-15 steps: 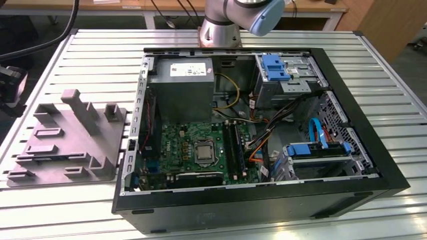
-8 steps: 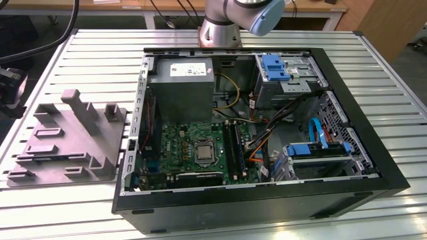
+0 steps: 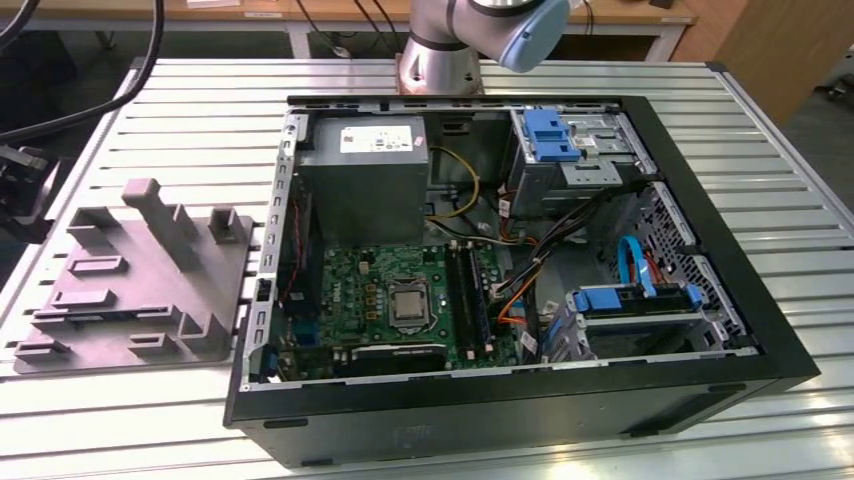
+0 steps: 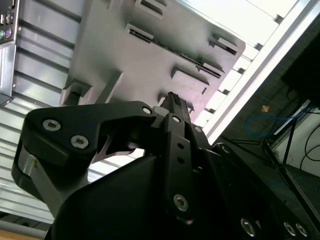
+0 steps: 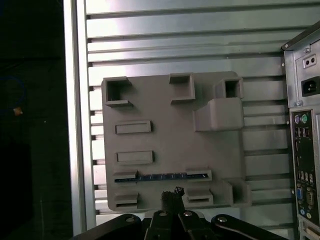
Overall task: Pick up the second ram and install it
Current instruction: 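Reach for the second ram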
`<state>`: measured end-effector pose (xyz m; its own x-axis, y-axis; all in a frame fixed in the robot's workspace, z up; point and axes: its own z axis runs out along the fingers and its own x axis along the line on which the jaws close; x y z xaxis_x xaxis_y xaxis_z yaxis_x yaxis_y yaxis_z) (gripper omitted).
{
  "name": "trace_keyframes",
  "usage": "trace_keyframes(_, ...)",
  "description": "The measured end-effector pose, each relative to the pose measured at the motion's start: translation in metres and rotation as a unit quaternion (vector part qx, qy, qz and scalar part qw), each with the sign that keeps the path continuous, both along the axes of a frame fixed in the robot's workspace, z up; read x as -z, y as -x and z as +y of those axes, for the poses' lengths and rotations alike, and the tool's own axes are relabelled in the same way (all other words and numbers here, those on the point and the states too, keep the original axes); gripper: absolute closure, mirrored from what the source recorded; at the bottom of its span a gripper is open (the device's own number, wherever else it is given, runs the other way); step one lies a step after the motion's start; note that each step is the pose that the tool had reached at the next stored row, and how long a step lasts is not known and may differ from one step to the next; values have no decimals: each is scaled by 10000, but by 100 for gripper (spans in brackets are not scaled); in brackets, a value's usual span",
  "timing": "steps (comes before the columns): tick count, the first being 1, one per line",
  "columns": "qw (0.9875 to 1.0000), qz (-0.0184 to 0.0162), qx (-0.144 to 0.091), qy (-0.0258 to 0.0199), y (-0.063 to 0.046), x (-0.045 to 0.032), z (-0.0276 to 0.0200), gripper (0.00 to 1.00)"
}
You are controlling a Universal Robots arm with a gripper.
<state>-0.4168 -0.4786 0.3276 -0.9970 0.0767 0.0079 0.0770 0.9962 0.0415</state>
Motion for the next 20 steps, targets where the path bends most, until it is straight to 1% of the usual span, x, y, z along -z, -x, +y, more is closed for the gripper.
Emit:
trace_keyframes(3,10000,75,0,1,0,35,-5,90)
trace_keyframes(4,10000,81,0,1,1,41,-7,90)
trace_keyframes(7,10000,82,0,1,0,43,-8,90)
trace_keyframes(8,10000,79,0,0,0,55,-10,90)
trace_keyframes(11,10000,81,0,1,0,104,-29,90)
trace_keyframes(20,10000,81,0,1,14,267,-112,90)
